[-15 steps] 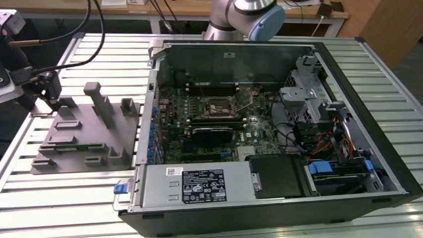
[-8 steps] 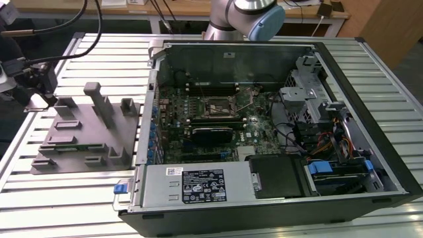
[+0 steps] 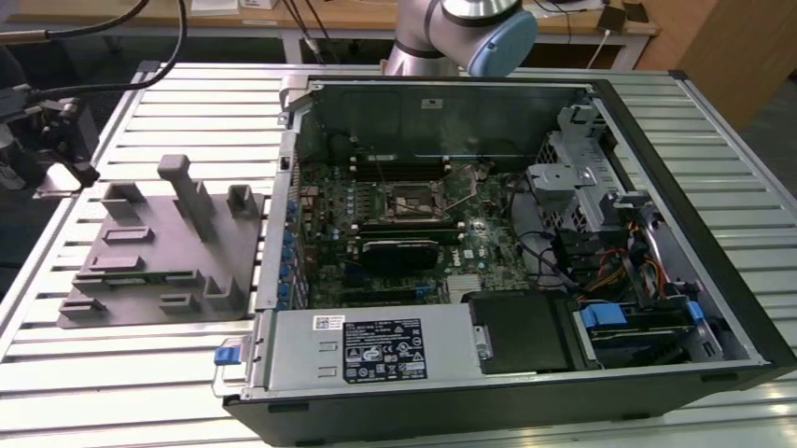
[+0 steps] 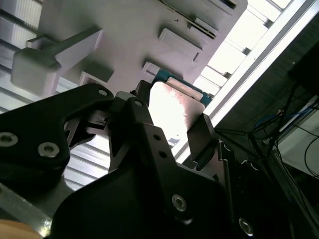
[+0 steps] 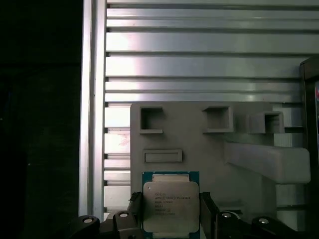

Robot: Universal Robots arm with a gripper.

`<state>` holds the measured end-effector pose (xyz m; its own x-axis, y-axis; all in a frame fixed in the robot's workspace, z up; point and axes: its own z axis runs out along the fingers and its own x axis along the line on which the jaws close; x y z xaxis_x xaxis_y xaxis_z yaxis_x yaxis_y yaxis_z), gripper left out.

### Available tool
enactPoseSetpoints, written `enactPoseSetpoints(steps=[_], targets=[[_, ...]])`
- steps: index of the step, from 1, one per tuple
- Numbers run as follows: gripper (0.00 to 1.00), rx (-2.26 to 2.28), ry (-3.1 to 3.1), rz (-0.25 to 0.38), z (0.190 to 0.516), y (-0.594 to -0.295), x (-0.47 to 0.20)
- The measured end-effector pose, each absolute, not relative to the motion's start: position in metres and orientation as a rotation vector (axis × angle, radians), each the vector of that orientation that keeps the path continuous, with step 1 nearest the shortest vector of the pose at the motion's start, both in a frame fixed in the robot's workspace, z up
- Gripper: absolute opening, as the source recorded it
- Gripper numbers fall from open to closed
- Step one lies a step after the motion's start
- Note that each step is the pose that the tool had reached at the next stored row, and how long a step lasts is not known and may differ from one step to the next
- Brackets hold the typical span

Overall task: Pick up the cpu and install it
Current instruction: 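Pick up the cpu and move it towards the insertion slot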

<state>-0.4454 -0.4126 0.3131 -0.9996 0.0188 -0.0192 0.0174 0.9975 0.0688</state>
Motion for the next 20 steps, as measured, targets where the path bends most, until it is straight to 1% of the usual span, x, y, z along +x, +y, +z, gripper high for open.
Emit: enactPoseSetpoints(steps=[20], targets=[[0.54, 0.027, 3.106, 0.107, 0.363, -0.413, -0.445]])
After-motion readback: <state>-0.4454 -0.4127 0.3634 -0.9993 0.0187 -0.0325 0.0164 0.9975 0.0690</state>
